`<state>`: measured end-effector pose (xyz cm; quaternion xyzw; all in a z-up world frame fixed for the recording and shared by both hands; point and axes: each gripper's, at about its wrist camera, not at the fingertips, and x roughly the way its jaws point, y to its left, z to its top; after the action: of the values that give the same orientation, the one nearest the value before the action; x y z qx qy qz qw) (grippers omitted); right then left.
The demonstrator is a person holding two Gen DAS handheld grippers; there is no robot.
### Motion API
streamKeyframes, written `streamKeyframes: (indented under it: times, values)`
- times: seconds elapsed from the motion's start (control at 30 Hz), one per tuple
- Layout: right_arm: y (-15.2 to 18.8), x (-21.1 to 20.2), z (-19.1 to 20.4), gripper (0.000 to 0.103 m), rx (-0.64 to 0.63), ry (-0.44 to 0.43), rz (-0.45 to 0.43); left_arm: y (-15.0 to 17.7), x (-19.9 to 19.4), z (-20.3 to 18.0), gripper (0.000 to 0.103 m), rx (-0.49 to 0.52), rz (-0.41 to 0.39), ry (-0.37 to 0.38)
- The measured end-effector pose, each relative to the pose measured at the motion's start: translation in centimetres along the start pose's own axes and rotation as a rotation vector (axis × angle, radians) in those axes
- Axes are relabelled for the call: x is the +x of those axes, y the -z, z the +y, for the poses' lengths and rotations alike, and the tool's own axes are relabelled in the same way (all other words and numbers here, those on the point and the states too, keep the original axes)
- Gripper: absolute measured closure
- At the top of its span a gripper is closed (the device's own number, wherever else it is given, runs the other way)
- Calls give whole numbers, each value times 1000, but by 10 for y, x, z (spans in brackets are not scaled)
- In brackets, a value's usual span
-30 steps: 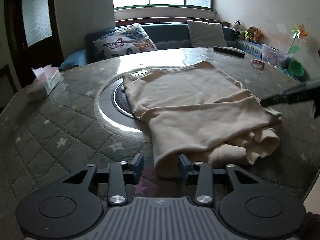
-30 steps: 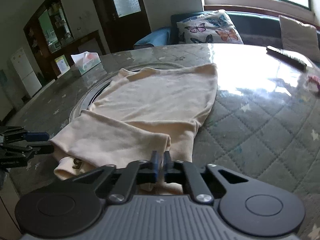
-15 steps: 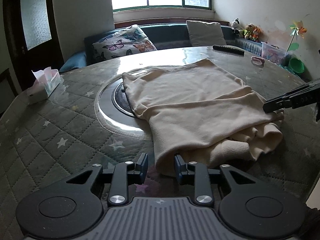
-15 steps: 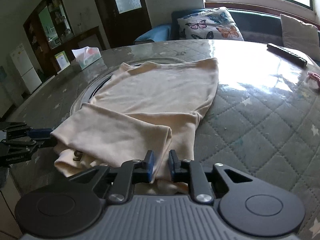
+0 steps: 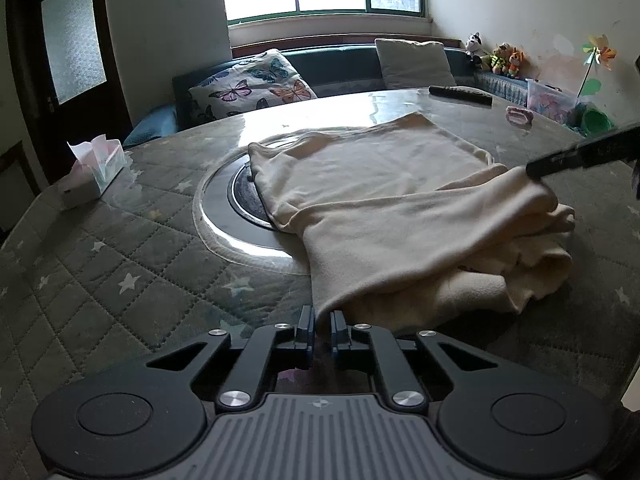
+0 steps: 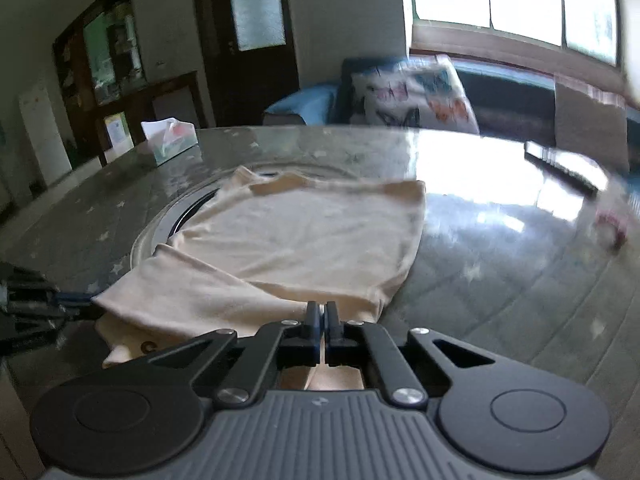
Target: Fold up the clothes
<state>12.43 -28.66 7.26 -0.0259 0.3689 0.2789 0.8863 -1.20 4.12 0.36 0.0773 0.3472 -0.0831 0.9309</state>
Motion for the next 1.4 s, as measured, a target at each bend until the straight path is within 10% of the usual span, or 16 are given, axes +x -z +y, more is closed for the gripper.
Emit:
streamKeyframes:
  times: [0.33,0.57,1.4]
  values:
    - [-2,21,-19,68,99,-51,15,-1,2,0,91,13,5,-7]
    - [2,29,-1,97,-8,-6,16,-1,3,-1,94,31,4,-11]
    - [11,15,11,90,-119,-30,46,-23,-29,15,91,75,-49,-26]
